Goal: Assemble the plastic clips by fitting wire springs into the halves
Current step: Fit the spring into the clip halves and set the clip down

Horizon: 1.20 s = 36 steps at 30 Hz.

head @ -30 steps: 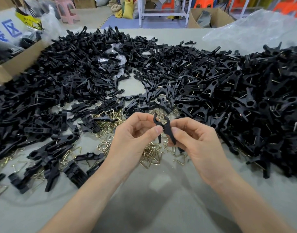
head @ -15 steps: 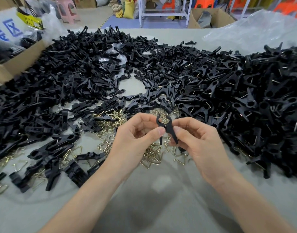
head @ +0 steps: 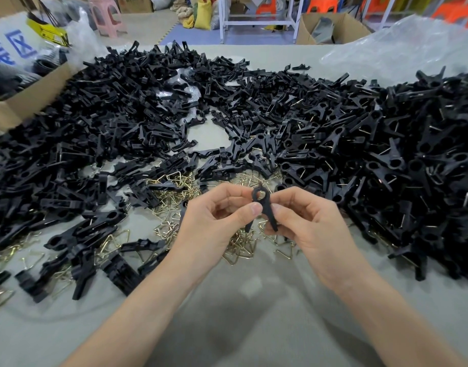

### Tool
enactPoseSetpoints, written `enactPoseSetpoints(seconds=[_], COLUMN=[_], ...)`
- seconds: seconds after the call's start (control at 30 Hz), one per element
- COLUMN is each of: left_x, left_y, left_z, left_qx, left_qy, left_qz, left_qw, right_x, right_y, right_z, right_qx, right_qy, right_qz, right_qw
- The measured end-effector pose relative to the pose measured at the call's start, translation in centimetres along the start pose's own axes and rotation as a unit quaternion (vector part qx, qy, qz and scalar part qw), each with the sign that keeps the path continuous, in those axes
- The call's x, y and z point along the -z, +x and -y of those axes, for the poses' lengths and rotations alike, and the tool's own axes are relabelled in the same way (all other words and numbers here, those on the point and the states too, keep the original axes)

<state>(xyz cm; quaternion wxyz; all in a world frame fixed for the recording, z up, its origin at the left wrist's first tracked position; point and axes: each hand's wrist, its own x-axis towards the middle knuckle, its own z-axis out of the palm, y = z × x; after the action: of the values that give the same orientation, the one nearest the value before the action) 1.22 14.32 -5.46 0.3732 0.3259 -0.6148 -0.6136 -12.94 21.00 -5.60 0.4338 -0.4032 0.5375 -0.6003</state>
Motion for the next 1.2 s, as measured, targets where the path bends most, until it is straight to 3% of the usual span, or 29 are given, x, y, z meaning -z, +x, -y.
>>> enactPoseSetpoints(seconds=[0.2,0.4,0.53,0.63,0.7,0.77,0.83,1.03,1.2], left_x=[0.1,1.0,1.4,1.6,1.9,2.3,2.6,2.4,2.4], left_y=[0.1,0.4,0.3,0.3,0.4,0.6,0.9,1.6,1.5], left_z=[0.3,0.1,-0.4,-0.8,-1.1,-1.3,-1.4,-0.9,-0.5], left_qx=[0.045,0.135,0.127,0.085,0.054,0.035,0.025,0.005,-0.017], left_qy=[-0.042,-0.184,-0.186,-0.198,-0.202,-0.201,-0.216,-0.207,-0.171], left_qz=[0.009,0.15,0.203,0.185,0.143,0.077,0.015,-0.069,-0.057], left_qw=[0.998,0.962,0.953,0.959,0.967,0.976,0.976,0.976,0.983], right_x=[0.3,0.7,1.3,2.2,3.3,4.1,4.1,2.5,1.4], right_y=[0.1,0.4,0.5,0.8,1.0,1.0,1.1,1.0,0.5], right_z=[0.0,0.3,0.7,1.4,1.7,1.6,1.2,-0.5,-1.2], right_qx=[-0.009,-0.066,-0.082,-0.052,0.016,0.073,0.096,0.096,0.128], right_qy=[-0.014,0.048,0.034,0.027,-0.107,-0.307,-0.42,-0.531,-0.529], right_qz=[0.01,0.038,0.073,0.031,-0.018,-0.027,0.004,0.077,0.052], right_qw=[1.0,0.996,0.993,0.998,0.994,0.949,0.902,0.838,0.837])
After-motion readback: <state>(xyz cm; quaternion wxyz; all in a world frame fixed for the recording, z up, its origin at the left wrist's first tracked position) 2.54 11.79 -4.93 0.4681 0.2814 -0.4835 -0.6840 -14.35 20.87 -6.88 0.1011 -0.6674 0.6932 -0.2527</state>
